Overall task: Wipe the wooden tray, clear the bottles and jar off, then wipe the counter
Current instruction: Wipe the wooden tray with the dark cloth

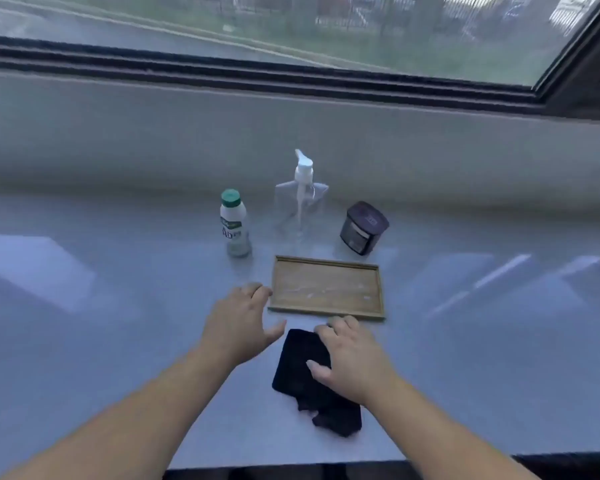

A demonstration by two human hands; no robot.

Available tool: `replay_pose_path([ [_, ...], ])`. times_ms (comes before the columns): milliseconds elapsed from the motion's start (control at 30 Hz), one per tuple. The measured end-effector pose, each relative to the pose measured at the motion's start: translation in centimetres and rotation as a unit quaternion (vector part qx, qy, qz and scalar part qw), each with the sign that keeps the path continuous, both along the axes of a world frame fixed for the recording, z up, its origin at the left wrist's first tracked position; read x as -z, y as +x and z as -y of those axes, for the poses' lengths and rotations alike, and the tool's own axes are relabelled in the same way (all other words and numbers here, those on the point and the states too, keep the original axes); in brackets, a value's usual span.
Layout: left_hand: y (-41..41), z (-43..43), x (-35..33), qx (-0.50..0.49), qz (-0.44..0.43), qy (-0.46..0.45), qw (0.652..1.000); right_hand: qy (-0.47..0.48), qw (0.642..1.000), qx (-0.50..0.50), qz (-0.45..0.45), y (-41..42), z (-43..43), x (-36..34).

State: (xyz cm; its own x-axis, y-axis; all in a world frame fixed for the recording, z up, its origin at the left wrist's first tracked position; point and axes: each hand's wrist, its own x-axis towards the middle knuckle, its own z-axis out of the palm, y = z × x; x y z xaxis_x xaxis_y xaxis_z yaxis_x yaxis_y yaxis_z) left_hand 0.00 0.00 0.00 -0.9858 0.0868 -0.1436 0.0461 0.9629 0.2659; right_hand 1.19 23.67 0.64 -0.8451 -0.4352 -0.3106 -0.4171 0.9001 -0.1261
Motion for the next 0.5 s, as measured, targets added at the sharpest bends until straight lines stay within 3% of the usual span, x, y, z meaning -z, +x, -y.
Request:
replay_pose_path([
  [67,-0.1,-0.5,2.0,-0.001,0.027,-0.008,1.0,0.014,0.999,-0.017,0.045,0.9,-0.4,2.7],
  [233,1.2,-1.6,7.3,-0.016,0.028,-0.01,0.999,0.033,0.994,-0.09,0.055,4.0,-1.7,7.9],
  [400,1.0,-2.2,9.8,-0.034,-0.001,0.015,0.999,-0.062,0.994,-0.089,-0.03,2.8,-2.5,9.2],
  [500,0.3,-2.6,10.5,-0.043,-0.012,0.015,0.999,-0.167,0.985,0.034,0.012,1.0,-3.1,8.2],
])
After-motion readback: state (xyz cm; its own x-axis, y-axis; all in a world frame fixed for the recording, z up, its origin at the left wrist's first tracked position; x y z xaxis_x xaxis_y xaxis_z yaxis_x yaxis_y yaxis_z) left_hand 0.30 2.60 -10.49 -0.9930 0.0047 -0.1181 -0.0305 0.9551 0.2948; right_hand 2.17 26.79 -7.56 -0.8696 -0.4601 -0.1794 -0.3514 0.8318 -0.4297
